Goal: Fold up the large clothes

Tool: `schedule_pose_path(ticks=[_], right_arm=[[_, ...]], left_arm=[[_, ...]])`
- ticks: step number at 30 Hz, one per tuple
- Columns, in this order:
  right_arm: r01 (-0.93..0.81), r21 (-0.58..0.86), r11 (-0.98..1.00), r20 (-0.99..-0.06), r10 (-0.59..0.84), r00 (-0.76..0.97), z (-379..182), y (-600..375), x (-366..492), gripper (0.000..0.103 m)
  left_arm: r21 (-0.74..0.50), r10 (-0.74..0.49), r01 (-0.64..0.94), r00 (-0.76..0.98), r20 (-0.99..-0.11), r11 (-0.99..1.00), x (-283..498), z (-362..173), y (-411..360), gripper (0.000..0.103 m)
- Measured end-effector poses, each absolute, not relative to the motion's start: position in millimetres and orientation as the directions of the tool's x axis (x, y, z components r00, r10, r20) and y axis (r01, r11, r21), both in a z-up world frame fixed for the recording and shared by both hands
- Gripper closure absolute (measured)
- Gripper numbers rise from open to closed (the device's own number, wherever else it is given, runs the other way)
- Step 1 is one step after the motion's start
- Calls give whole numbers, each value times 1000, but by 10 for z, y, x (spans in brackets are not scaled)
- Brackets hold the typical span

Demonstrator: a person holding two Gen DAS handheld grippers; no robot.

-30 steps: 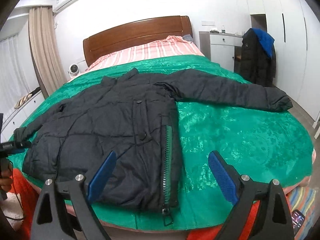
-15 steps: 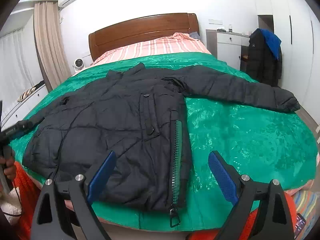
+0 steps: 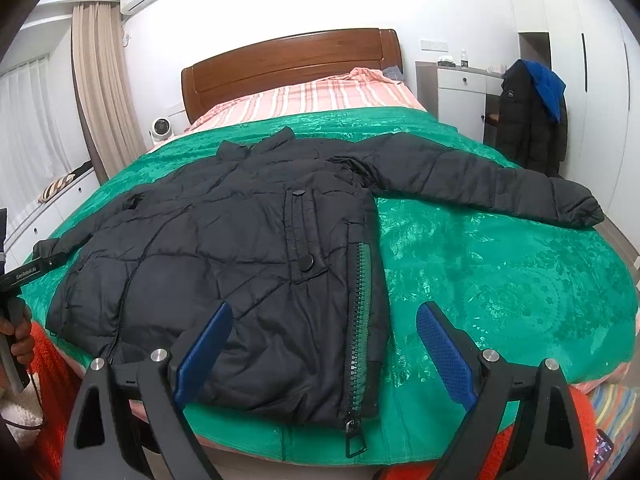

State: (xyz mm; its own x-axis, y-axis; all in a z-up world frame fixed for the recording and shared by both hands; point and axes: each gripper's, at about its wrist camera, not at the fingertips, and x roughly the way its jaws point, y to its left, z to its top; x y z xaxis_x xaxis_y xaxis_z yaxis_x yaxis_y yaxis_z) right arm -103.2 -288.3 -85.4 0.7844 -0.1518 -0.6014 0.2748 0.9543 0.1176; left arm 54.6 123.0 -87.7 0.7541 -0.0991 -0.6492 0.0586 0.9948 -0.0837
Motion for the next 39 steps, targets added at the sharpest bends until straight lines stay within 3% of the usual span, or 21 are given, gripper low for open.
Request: schedule_pose_path(ticks=[39], right_arm=[[261,127,957,-608,-133,783,-902,-2860,-1015,11]], left_arm=[[-49,-43,15,773,-633,999,501,-843,1254,1]])
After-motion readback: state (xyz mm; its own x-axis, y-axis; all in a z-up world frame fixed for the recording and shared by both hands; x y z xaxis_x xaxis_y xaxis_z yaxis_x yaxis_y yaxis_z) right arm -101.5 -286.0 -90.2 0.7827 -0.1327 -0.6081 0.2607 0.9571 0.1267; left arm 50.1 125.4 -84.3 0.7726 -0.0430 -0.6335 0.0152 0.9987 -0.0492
